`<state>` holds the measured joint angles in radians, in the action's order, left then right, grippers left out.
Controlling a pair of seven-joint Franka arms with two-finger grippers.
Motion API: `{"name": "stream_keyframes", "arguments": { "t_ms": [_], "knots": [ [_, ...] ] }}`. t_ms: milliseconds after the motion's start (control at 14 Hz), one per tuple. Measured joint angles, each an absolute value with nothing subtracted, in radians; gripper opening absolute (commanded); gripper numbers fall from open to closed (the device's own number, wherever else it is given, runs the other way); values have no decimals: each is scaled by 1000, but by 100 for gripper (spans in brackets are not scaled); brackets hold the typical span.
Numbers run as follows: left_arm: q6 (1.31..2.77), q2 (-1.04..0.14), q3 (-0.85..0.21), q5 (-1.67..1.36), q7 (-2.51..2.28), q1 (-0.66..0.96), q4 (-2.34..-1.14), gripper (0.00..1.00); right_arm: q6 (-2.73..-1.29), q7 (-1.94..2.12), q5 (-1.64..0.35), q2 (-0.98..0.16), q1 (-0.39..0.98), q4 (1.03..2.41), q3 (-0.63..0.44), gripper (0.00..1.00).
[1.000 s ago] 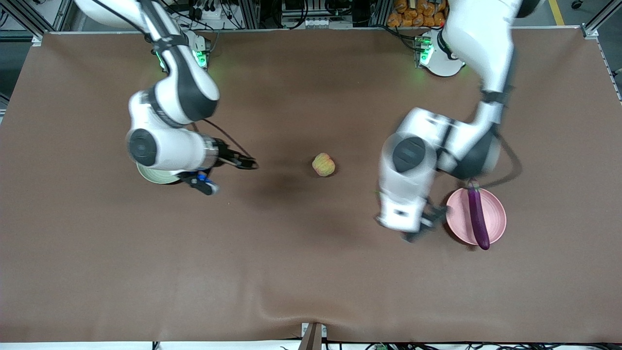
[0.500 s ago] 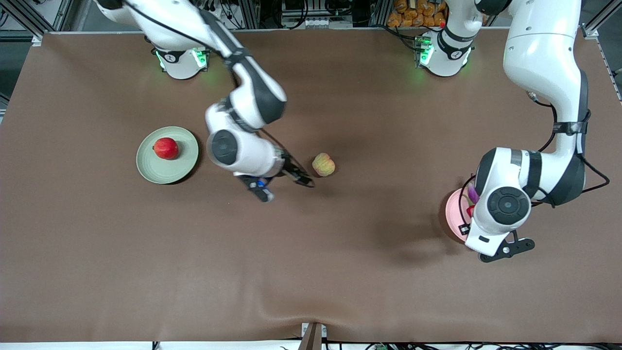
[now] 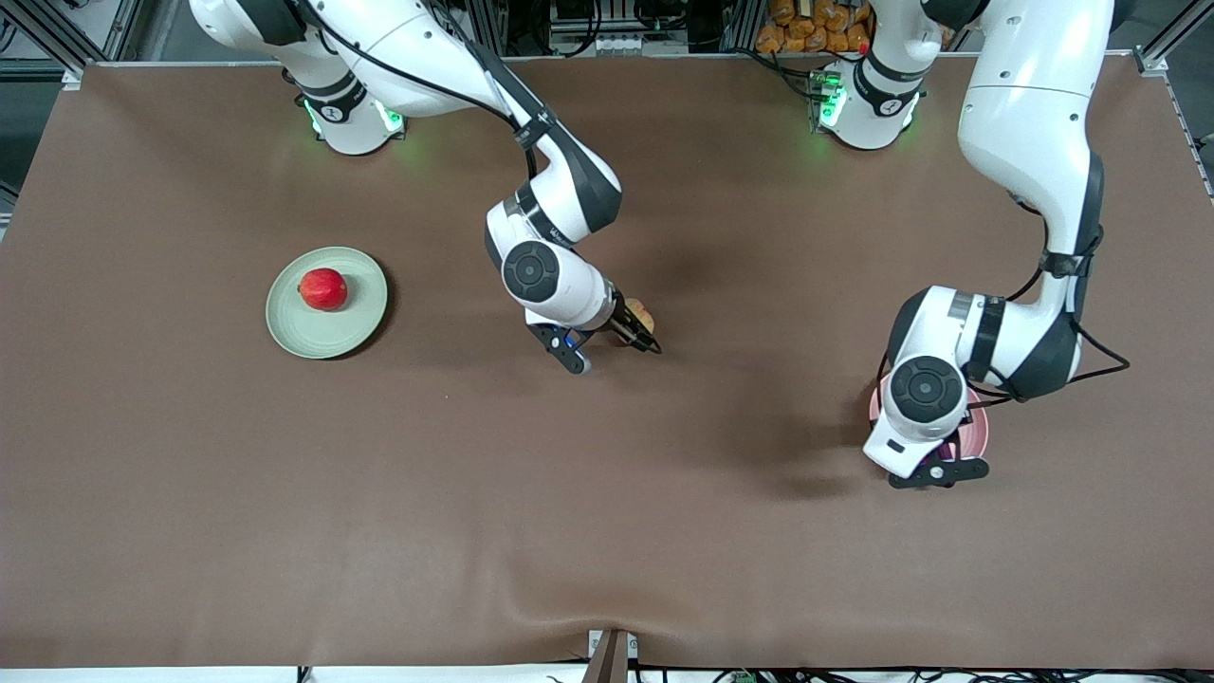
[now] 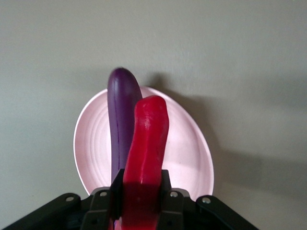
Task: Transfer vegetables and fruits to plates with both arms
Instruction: 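Grasp the yellow apple with the right gripper while the left gripper lowers the pepper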
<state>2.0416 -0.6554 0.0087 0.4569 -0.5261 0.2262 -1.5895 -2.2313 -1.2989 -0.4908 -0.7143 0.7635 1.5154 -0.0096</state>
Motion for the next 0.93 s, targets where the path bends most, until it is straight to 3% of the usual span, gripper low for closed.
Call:
{"name": "stream_keyframes", "arguments": {
  "t_ms": [214,286,429,500,571,643,714,786,929],
  "knots": [
    [2047,-656,-8,522,-512,227,-1629,0,-2251,-1340,-491,-732,774,1518,-10,100],
    [2051,-656,-11,534,-512,228,-1637,0,-2282,-1346,-491,-745,780,1519,-10,88],
    [2064,-657,-11,540,-511,229,-1643,0,-2340,-1356,-490,-780,803,1520,-9,40],
    [2072,-657,-11,540,-510,229,-1643,0,-2356,-1362,-490,-788,813,1517,-10,0],
    [2081,-658,-11,540,-510,229,-1645,0,-2355,-1364,-486,-785,818,1516,-11,0],
    [2090,-660,-11,540,-509,229,-1647,10,-2355,-1364,-485,-786,819,1515,-12,0],
    [2099,-663,-11,540,-509,228,-1649,47,-2338,-1364,-484,-786,818,1512,-16,0],
    [2104,-664,-10,541,-509,227,-1650,99,-2286,-1364,-478,-785,813,1502,-25,0],
    [2110,-665,-10,541,-509,225,-1650,100,-2099,-1349,-446,-773,770,1456,-42,0]
  ]
}}
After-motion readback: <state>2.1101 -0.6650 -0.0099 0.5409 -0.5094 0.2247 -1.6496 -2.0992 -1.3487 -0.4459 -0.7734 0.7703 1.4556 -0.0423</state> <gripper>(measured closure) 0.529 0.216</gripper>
